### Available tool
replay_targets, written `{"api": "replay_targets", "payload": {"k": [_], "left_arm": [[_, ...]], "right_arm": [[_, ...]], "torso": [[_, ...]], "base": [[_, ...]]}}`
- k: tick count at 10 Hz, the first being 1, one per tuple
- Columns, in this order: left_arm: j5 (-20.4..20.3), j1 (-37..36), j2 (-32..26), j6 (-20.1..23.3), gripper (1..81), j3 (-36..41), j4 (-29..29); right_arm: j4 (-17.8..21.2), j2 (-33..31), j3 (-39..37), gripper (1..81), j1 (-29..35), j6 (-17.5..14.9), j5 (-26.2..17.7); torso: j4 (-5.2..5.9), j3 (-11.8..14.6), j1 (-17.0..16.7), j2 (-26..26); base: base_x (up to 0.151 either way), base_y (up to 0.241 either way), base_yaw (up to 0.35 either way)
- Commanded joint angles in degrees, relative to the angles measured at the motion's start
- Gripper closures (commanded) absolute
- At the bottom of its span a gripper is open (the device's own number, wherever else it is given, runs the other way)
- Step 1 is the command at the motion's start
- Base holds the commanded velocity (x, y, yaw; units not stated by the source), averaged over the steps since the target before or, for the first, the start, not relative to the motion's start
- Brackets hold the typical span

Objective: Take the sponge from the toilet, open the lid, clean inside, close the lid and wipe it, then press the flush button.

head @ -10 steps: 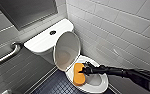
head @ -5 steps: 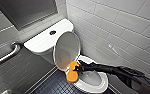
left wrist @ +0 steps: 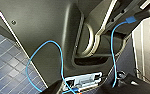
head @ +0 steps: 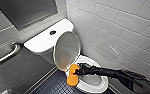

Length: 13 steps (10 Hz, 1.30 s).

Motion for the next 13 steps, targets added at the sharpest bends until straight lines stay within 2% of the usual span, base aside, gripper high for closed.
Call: {"api": "replay_targets", "payload": {"k": [1, 3, 4, 7, 11, 13], "left_arm": [[5.5, 1.8, -1.0, 0.1, 1.0, 1.5, 0.9], [5.5, 1.6, -1.0, 0.1, 1.0, 1.8, 0.9], [5.5, 1.6, -1.0, 0.2, 1.0, 1.9, 0.9], [5.5, 1.6, -1.1, 0.2, 1.0, 1.9, 0.8], [5.5, 1.7, -0.8, 0.2, 1.0, 2.4, 0.9], [5.5, 1.6, -0.9, 0.2, 1.0, 2.4, 0.9]], "right_arm": [[-12.1, -14.9, 25.3, 81.1, 0.3, 11.5, -7.8], [-22.1, -20.2, 31.9, 81.1, -2.3, 20.8, -9.0], [-24.0, -21.2, 31.9, 81.1, -3.9, 21.4, -9.0], [-24.0, -23.2, 28.0, 81.1, -7.5, 21.1, -7.7], [-22.3, -33.6, 29.2, 81.1, -7.8, 20.9, -4.1], [-22.3, -35.5, 28.7, 81.1, -9.5, 20.7, -4.1]], "torso": [[0.00, 0.0, 0.0, 0.0], [0.00, 0.0, 0.0, 0.0], [0.00, 0.0, 0.0, 0.0], [0.00, 0.0, 0.0, 0.0], [0.00, 0.0, 0.0, 0.0], [0.00, 0.0, 0.0, 0.0]], "base": [[0.000, 0.000, 0.000], [0.000, 0.000, 0.000], [0.000, 0.000, 0.000], [0.000, 0.000, 0.000], [0.000, 0.000, 0.000], [0.000, 0.000, 0.000]]}}
